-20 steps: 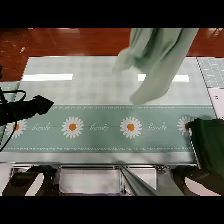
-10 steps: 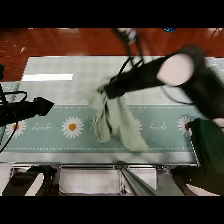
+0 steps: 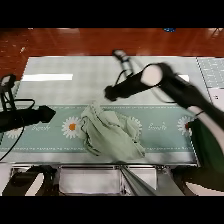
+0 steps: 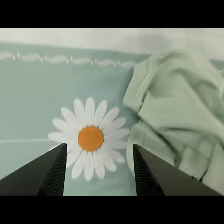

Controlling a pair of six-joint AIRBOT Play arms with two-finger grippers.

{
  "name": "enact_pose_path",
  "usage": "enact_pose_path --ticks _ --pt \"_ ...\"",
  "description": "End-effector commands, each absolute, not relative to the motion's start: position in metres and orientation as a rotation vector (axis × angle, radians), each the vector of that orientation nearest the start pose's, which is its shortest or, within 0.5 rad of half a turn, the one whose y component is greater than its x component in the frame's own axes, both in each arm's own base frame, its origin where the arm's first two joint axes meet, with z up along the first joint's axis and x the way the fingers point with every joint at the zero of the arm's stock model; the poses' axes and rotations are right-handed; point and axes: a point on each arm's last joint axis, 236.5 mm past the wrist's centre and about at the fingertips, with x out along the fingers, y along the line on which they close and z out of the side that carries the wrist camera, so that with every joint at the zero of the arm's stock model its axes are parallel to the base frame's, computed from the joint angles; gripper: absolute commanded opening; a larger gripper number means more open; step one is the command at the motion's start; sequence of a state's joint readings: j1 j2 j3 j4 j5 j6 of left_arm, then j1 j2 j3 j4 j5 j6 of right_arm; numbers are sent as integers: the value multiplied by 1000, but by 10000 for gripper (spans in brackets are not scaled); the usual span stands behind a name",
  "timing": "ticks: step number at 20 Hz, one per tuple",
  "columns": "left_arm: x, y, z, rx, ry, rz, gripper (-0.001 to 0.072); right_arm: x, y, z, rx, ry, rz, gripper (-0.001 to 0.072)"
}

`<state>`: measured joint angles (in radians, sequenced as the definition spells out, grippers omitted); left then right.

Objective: Fold the shirts.

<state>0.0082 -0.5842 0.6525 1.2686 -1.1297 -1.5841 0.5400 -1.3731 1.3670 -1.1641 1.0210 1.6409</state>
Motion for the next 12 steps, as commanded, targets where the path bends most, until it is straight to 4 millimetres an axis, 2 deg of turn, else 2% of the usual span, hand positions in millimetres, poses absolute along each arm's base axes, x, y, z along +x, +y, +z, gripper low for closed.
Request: enact_pose_path --ticks 1,2,3,4,5,6,8,9,12 --pt "223 -68 2 -335 1225 -168 507 379 157 121 132 1073 343 414" --pt "217 -78 -10 -406 1264 -185 507 371 112 120 142 1075 230 414" --pt "209 -98 -18 -499 1305 -239 507 357 82 111 169 1085 154 413" --pt "203 -125 -20 -598 1328 -340 507 339 60 96 220 1108 90 409" --pt "203 -147 -18 -695 1313 -427 507 319 50 77 268 1137 56 409" --pt "209 -160 -16 -768 1272 -482 507 297 48 55 315 1167 45 409" --pt "222 -163 -24 -798 1232 -492 507 257 58 17 382 1236 57 409" --pt "223 -163 -30 -770 1233 -511 507 237 69 1 429 1283 79 409" --pt "211 -170 -50 -694 1304 -594 507 183 103 -34 527 1426 175 409"
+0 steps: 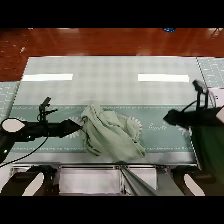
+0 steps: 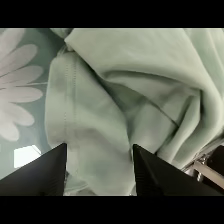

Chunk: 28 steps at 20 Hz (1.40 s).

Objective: Fold the shirts.

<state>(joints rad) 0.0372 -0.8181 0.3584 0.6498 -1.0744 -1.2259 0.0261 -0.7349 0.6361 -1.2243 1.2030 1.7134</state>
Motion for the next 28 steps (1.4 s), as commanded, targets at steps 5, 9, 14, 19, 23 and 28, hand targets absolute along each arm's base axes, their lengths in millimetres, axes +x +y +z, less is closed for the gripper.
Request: enact_pose_path --ticks 5,9,14,19,23,28 --pt "189 -185 -75 -646 1438 -677 15 125 138 -64 493 1612 291 409" --pt "201 -185 -68 -624 1405 -693 15 106 152 -68 448 1659 337 409" --pt "208 -185 -64 -618 1388 -697 14 112 168 -75 485 1673 356 409" --pt "208 -185 -64 -618 1388 -696 14 121 180 -93 513 1702 381 409" --pt "208 -185 -64 -618 1385 -693 15 136 209 -95 635 1673 469 408" --pt "227 -177 -53 -629 1337 -676 15 148 228 -79 613 1621 634 25"
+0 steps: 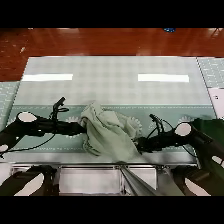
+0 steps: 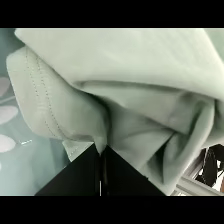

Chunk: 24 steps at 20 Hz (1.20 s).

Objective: Fold the shirts.

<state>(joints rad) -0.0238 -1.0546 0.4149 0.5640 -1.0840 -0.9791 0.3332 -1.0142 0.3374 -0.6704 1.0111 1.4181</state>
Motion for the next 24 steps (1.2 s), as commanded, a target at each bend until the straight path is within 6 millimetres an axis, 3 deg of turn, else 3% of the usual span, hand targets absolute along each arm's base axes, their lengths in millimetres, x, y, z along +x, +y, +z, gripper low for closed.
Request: enact_pose_path --ticks 1,3,5,7,8,9,11,12,15,17,19,21,22,24 --pt "239 -172 -39 -634 1300 -682 14 158 228 -68 550 1599 667 25" --pt "275 -157 11 -639 1170 -706 14 200 217 -34 416 1520 664 25" --pt "319 -131 95 -645 931 -713 14 266 192 27 305 1350 599 25" --pt "348 -100 194 -626 659 -689 14 329 161 121 254 1102 516 25" --pt "353 -86 239 -601 550 -669 14 351 146 176 242 965 481 25" --pt "353 -73 282 -564 459 -642 14 361 135 227 226 851 464 24" --pt "341 -62 353 -473 306 -600 14 354 118 317 175 664 446 25" --pt "332 -61 384 -414 233 -585 14 342 113 349 144 603 439 25" --pt "289 -66 461 -247 33 -523 14 297 103 422 76 423 420 25" --pt "259 -78 489 -132 -34 -481 14 261 90 453 46 314 374 25" --pt "234 -86 499 -19 -56 -420 14 227 71 471 24 240 302 25" --pt "216 -81 492 69 -31 -332 14 201 52 479 15 196 228 25" --pt "210 -72 483 90 5 -284 14 190 45 476 13 208 200 25" --pt "202 -53 462 102 87 -197 14 180 38 450 17 310 170 25"
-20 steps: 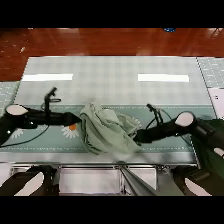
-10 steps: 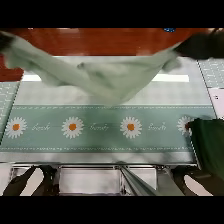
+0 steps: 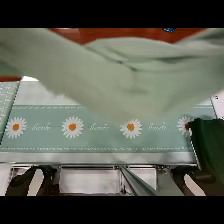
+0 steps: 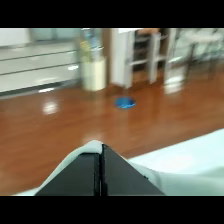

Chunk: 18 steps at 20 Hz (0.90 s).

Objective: Fold the shirts.

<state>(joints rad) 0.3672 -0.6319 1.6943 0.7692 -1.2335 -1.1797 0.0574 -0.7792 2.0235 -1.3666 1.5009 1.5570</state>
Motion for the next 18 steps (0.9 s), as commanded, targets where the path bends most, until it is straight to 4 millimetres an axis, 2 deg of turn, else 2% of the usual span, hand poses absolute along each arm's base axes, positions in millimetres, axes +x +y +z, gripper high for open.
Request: enact_pose_path --ticks 1,3,5,7,10,13,15,18 --pt "202 -46 453 88 115 -173 14 181 38 432 23 377 170 25" --pt "210 -47 429 64 174 -191 14 189 45 385 36 534 193 25" --pt "231 -50 389 9 281 -224 14 202 56 328 58 699 232 25" --pt "263 -49 330 -64 414 -247 14 218 72 264 103 853 284 25" --pt "321 -39 231 -187 608 -232 14 248 97 171 212 1006 346 25" --pt "377 -29 145 -278 821 -212 14 288 95 84 275 1114 282 25" --pt "414 -32 100 -362 920 -230 14 326 92 50 282 1138 247 25" --pt "462 -42 52 -479 1017 -278 14 393 83 14 354 1152 187 25"
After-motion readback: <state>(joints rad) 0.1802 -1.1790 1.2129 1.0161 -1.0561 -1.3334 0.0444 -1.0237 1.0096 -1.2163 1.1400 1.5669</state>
